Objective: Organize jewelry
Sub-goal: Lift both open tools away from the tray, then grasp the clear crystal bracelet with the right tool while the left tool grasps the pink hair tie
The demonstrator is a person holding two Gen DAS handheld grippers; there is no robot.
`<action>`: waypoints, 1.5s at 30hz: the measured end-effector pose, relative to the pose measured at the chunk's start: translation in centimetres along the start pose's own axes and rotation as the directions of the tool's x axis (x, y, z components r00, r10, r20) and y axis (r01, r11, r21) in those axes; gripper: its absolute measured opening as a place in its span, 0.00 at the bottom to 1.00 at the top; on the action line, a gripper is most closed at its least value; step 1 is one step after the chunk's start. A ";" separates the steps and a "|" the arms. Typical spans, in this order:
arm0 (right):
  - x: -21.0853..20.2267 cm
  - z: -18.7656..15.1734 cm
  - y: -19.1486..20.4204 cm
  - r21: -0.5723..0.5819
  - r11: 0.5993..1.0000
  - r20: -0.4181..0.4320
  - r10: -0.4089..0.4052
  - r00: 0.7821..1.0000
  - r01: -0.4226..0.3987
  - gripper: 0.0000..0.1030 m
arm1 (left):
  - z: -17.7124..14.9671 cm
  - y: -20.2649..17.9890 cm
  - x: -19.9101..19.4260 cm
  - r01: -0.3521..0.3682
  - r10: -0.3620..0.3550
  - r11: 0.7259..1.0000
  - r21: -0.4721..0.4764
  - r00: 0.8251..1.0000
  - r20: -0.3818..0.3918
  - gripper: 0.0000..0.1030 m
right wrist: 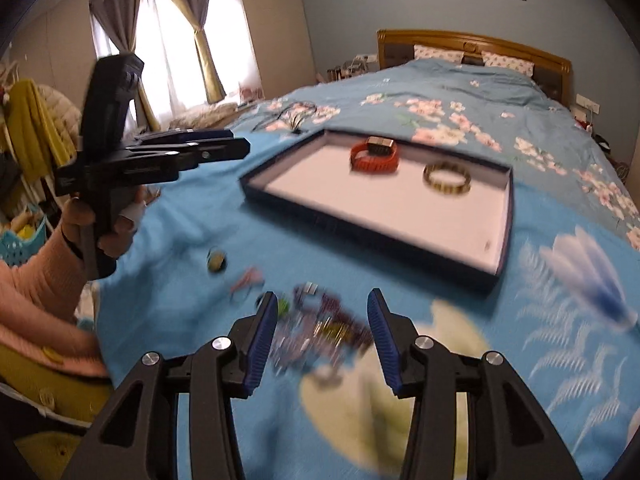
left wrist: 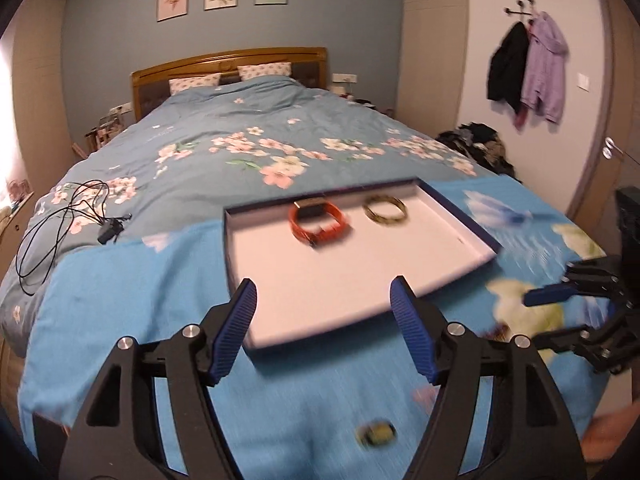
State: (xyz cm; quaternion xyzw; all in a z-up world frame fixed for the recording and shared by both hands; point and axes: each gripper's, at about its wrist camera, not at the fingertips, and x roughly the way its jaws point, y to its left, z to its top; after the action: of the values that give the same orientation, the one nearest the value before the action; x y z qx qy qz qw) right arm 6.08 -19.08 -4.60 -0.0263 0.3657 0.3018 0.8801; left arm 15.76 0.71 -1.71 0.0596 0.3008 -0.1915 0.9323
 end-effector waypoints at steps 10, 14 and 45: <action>2.7 -1.9 0.9 0.025 0.998 -0.074 -0.060 0.995 0.062 0.36 | -4.4 -3.2 -2.0 0.026 -0.024 0.998 0.055 0.999 -0.034 0.66; 2.4 -2.2 1.3 0.027 0.998 -0.066 -0.063 0.996 0.065 0.08 | -5.4 -3.6 -1.8 0.042 -0.039 0.998 0.051 0.998 -0.054 0.66; -2.7 -0.9 1.2 0.096 0.995 0.120 -0.028 0.992 0.016 0.08 | -6.3 -5.7 3.6 0.180 -0.168 0.983 0.022 0.949 -0.266 0.27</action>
State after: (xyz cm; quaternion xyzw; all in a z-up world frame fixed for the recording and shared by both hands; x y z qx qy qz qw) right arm 3.40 -19.73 -3.29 0.0299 0.3254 0.2753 0.9041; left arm 12.83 -4.23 -8.87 0.0790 0.4215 -0.2702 0.8620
